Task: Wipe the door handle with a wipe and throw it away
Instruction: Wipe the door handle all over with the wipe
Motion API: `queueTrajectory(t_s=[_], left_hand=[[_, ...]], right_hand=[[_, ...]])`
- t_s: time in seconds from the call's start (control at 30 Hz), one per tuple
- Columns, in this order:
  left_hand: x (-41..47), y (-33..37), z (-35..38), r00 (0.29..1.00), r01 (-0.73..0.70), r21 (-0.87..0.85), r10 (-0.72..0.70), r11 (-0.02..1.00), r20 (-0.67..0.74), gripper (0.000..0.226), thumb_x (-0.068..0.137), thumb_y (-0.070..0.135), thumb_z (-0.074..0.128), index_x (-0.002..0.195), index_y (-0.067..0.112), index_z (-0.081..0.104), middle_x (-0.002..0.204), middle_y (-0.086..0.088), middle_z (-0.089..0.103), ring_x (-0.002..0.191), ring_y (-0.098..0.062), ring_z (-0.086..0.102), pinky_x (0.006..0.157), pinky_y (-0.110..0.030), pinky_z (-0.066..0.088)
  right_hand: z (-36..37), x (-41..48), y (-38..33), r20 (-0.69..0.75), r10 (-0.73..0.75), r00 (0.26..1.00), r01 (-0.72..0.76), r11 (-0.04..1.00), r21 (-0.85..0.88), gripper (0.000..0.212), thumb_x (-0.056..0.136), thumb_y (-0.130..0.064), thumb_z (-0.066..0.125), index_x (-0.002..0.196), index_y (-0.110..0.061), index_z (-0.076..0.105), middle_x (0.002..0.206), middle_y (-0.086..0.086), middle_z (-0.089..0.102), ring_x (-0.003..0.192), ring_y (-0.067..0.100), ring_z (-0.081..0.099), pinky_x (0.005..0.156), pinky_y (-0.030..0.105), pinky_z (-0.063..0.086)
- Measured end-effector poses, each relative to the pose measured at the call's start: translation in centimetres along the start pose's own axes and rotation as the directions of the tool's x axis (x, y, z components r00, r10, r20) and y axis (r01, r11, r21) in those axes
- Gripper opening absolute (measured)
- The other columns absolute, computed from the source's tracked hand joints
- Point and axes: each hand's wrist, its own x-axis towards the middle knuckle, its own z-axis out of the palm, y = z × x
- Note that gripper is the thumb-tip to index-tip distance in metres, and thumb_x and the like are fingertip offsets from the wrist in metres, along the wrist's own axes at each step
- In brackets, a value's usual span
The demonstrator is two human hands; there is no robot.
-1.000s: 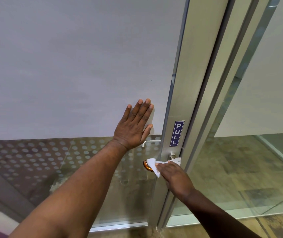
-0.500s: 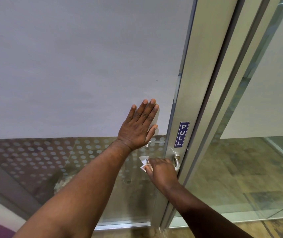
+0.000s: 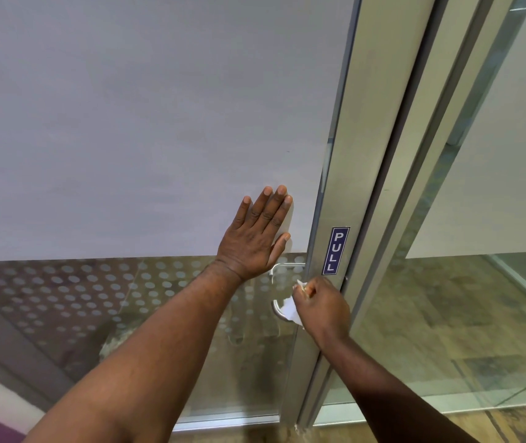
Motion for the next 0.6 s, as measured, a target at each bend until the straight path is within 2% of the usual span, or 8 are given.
queueTrajectory(t_s=[0.1,0.2,0.27,0.37,0.47,0.53,0.6], left_hand=[[0.0,0.0,-0.1,1.000,-0.001,-0.001,0.001,1.000,0.008,0.072,0.104,0.044,0.035,0.161,0.012,0.005,0.168,-0.006,-0.008,0.157,-0.022,-0.013,0.126,-0.044,-0.004],[0.1,0.0,-0.2,1.000,0.001,0.004,-0.001,1.000,0.008,0.072,0.103,0.044,0.037,0.161,0.012,0.007,0.168,-0.006,-0.006,0.156,-0.022,-0.013,0.126,-0.044,-0.004],[0.1,0.0,-0.3,1.000,0.003,0.009,-0.003,1.000,0.009,0.072,0.103,0.044,0.037,0.161,0.012,0.007,0.168,-0.006,-0.007,0.156,-0.023,-0.014,0.126,-0.045,-0.003],[0.0,0.0,-0.2,1.000,0.005,0.004,-0.005,1.000,0.012,0.073,0.103,0.044,0.037,0.161,0.012,0.005,0.168,-0.006,-0.010,0.156,-0.022,-0.014,0.126,-0.045,-0.003],[0.0,0.1,-0.2,1.000,0.008,0.001,-0.008,1.000,0.013,0.074,0.104,0.045,0.036,0.161,0.012,0.003,0.168,-0.005,-0.015,0.156,-0.022,-0.014,0.126,-0.044,-0.006],[0.0,0.1,-0.1,1.000,0.003,0.001,-0.003,1.000,0.011,0.074,0.104,0.045,0.035,0.161,0.012,0.002,0.168,-0.005,-0.015,0.156,-0.022,-0.014,0.126,-0.044,-0.007],[0.1,0.1,-0.1,1.000,0.000,0.001,0.000,1.000,0.015,0.074,0.104,0.045,0.035,0.161,0.012,0.001,0.168,-0.005,-0.014,0.156,-0.022,-0.014,0.126,-0.044,-0.007]], right_hand=[[-1.3,0.5,0.8,-0.054,0.108,0.993,-0.105,0.993,0.058,0.035,0.082,-0.051,0.065,0.066,-0.027,0.045,0.056,-0.011,0.057,0.052,0.007,0.055,0.048,0.027,0.042],[-2.3,1.1,1.1,-0.129,0.208,0.970,-0.173,0.956,0.236,0.035,0.082,-0.050,0.072,0.073,-0.026,0.048,0.065,-0.010,0.062,0.059,0.015,0.061,0.051,0.030,0.044],[-2.6,1.1,0.9,-0.162,0.224,0.961,-0.167,0.938,0.303,0.032,0.081,-0.050,0.074,0.079,-0.028,0.050,0.071,-0.011,0.065,0.065,0.014,0.063,0.054,0.031,0.046],[-1.8,-0.3,1.0,-0.086,0.089,0.992,-0.067,0.972,0.225,0.023,0.085,-0.050,0.071,0.086,-0.034,0.053,0.076,-0.015,0.065,0.067,0.002,0.061,0.053,0.028,0.050],[-0.3,-2.9,2.1,0.083,-0.155,0.984,0.151,0.987,0.058,0.018,0.087,-0.039,0.072,0.095,-0.037,0.056,0.086,-0.016,0.067,0.074,0.007,0.061,0.058,0.026,0.048],[0.4,-4.1,3.1,0.128,-0.315,0.940,0.319,0.948,-0.012,0.019,0.086,-0.029,0.073,0.100,-0.035,0.061,0.094,-0.013,0.069,0.085,0.012,0.063,0.071,0.028,0.050],[0.6,-4.6,3.5,0.150,-0.384,0.911,0.396,0.917,-0.058,0.020,0.091,-0.038,0.067,0.110,-0.031,0.067,0.107,-0.012,0.071,0.099,0.011,0.062,0.091,0.032,0.051]])
